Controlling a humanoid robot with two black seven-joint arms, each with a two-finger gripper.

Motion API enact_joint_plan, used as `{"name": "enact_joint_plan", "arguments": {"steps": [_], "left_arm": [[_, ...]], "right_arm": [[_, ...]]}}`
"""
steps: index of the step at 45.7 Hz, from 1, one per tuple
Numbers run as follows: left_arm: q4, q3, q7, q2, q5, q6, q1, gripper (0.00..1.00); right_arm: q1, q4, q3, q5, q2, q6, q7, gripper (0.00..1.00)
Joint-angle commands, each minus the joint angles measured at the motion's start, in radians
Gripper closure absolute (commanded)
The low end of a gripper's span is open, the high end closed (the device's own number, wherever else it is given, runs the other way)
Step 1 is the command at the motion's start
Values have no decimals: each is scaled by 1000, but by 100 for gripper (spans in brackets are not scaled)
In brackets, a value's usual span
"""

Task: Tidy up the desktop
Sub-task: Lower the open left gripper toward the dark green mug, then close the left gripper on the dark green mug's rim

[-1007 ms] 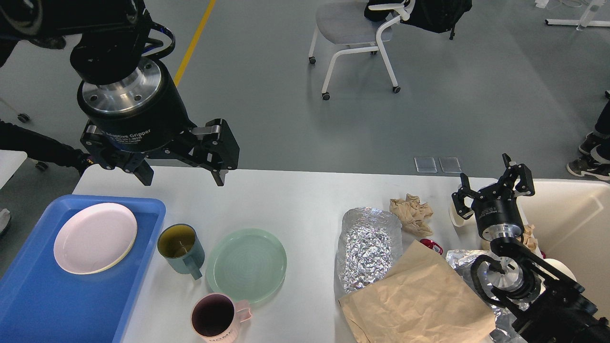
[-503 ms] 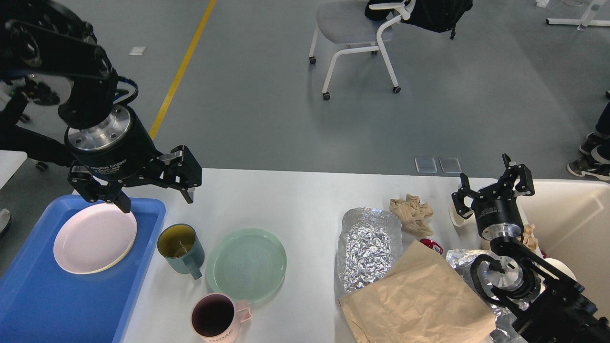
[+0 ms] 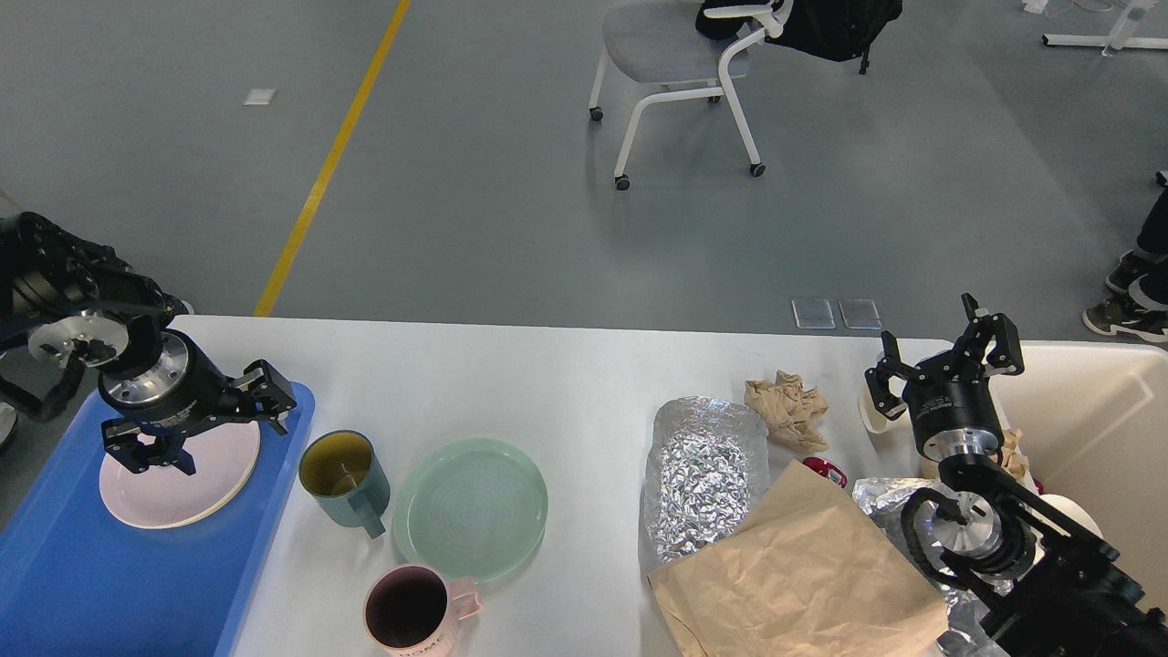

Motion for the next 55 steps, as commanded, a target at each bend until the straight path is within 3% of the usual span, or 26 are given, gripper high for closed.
{"name": "enact_joint_plan", "arguments": {"steps": [1,27,41,55], "left_arm": [[64,-58,1,7,5,78,108,3],[88,-133,9,-96,16,97,203,3],[131,-133,16,-115,14,195,257,3],[140,-182,15,-115,16,219,312,8]], "right_arm": [[0,0,0,0,1,0,0,0],[0,0,0,0,-1,0,0,0],[0,0,0,0,1,0,0,0],[0,0,0,0,-1,0,0,0]]}}
